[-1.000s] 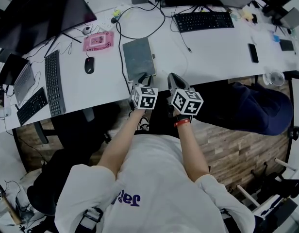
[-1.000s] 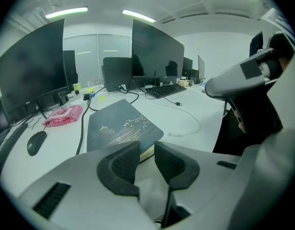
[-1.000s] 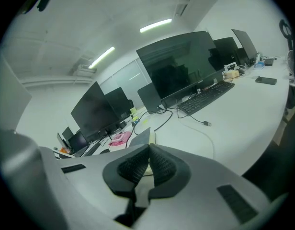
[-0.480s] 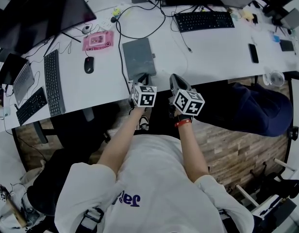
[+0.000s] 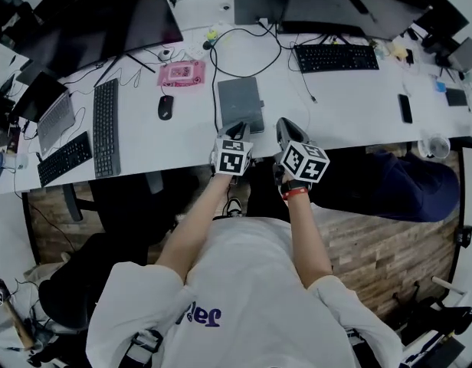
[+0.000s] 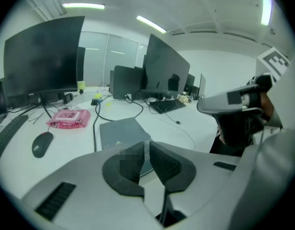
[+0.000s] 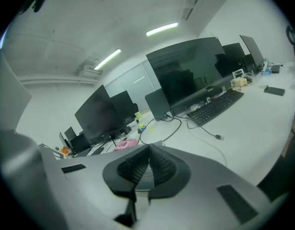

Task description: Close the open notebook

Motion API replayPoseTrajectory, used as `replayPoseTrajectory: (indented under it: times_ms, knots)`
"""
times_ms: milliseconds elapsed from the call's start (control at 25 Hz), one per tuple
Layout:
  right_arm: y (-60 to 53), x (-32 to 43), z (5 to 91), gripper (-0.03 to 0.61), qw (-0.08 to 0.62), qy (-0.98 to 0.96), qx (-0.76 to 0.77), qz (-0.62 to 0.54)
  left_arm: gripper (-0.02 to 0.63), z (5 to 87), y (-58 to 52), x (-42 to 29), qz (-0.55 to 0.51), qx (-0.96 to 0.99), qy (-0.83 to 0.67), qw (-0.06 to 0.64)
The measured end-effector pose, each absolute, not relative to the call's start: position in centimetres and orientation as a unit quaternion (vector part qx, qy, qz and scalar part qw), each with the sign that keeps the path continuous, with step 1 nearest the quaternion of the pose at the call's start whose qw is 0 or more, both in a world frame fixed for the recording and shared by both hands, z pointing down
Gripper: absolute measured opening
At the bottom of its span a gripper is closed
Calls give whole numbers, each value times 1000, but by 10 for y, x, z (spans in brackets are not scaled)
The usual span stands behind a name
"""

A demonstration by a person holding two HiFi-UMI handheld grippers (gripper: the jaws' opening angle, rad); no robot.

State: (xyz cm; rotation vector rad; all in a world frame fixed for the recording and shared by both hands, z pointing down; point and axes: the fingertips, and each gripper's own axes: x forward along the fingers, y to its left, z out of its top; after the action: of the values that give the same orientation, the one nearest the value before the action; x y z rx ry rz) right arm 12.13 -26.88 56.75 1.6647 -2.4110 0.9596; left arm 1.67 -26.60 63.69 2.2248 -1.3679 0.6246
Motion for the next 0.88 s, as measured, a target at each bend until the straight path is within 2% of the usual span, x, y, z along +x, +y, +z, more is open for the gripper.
replayPoseTrajectory:
  times_ms: [200,560,880]
  knots:
    - [-269,98,521,15,22,-802,535,266,44,555,-258,-33,155,807,-533,201]
    - [-248,54,462,14,26,-838,517,174,30,462,-230,-109,39,791,-591,155]
    - [-223,38,443,14,25,-846,513,142,23,434,-206,-141,41,780,-614,112]
